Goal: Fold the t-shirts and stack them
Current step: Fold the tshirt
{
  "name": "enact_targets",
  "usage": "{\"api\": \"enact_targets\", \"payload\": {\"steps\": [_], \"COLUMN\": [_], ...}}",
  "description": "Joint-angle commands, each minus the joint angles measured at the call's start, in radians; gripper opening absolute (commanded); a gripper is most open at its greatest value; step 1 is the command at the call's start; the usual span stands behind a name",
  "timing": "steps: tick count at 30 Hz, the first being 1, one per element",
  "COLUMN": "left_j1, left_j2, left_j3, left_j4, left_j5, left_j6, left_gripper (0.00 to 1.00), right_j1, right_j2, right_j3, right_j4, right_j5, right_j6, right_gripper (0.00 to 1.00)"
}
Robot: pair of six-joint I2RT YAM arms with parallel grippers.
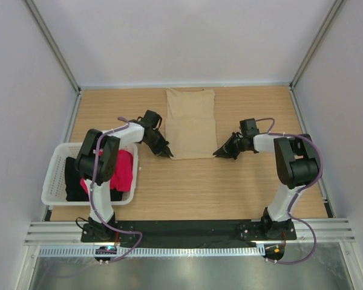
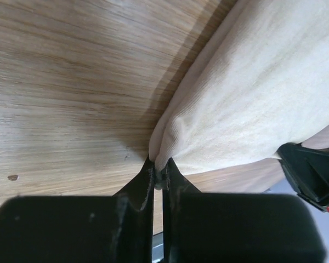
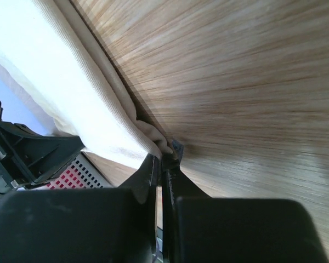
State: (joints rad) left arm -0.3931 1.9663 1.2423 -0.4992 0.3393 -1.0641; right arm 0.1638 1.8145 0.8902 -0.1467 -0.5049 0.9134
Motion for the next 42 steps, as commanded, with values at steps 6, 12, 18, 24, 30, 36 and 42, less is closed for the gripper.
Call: {"api": "enact_targets", "payload": {"steps": [6, 12, 18, 24, 30, 36, 42], "left_j1": [-0.081, -0.156, -0.263, -0.384, -0.469, -0.478, -0.448], "left_j2": [-0.044, -0.182, -0.354, -0.556, -0.714, -0.742, -0.637], "left_j3": [0.042, -0.061, -0.196, -0.303, -0.327, -0.232, -0.083], "left_j4": [-0.154, -0.165, -0.190, -0.236, -0.350, -0.443, -0.522], "left_j5": [-0.152, -0.184, -0.207, -0.214, -0.230, -0.224, -0.267], "left_j6": [0.148, 0.153, 0.109, 0.026, -0.025, -0.028, 0.016], "left_gripper": [0.00, 0.00, 0.00, 0.00, 0.00, 0.00, 0.01], "right_j1": [0.006, 0.008, 0.025, 0.028, 0.036, 0.036, 0.034], "right_j2": [-0.072, -0.240, -0.518, -0.846, -1.092, -1.114, -0.931], "right_j3": [-0.028, -0.128, -0.267, -0.370, -0.353, -0.214, -0.084], "right_j4": [-0.140, -0.228, -0.356, -0.559, -0.798, -0.930, -0.814], "right_j5": [0.115, 0.117, 0.126, 0.108, 0.086, 0.080, 0.065], "right_j6": [-0.133, -0.165, -0.168, -0.163, -0.168, -0.186, -0.176], "right_gripper": [0.01, 0.01, 0.01, 0.01, 0.01, 0.01, 0.01]}}
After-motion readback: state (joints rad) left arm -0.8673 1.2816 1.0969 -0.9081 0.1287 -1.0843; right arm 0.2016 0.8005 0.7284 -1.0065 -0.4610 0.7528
